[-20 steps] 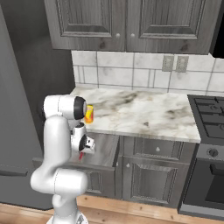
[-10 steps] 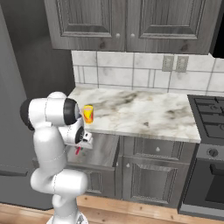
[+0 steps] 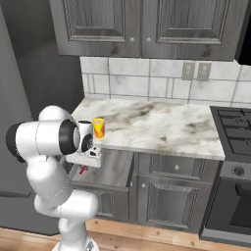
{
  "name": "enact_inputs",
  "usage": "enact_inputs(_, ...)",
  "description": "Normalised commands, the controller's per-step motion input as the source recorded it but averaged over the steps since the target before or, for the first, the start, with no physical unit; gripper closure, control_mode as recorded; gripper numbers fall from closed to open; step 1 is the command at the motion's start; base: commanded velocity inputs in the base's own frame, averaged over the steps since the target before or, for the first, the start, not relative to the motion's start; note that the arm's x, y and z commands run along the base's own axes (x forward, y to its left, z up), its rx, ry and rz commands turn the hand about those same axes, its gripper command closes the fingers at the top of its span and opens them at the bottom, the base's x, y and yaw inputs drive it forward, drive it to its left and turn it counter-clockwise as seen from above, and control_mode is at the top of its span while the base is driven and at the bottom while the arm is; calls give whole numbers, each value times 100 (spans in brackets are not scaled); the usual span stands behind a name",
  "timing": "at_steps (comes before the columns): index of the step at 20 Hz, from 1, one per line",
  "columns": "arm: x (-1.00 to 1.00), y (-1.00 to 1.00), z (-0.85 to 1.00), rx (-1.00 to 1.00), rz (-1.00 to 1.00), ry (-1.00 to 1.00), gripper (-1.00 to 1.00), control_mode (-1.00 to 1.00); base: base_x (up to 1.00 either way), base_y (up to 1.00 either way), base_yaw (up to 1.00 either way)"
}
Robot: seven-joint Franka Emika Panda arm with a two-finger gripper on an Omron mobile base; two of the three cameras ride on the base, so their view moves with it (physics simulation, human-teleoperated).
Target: Pick up the straw from the right drawer and put it inside the smoothie cup.
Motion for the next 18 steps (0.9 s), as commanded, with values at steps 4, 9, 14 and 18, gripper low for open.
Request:
enact_inputs(4, -28, 0, 93, 0, 2, 2, 100, -100, 0, 0, 0)
enact_inputs(9, -13, -4, 94, 0, 3, -7, 100, -100, 0, 0, 0)
enact_inputs(14, -4, -13, 64, 1, 7, -20, 100, -100, 0, 0, 0)
enact_inputs(18, -1, -19, 42, 3, 13, -36, 100, -100, 0, 0, 0)
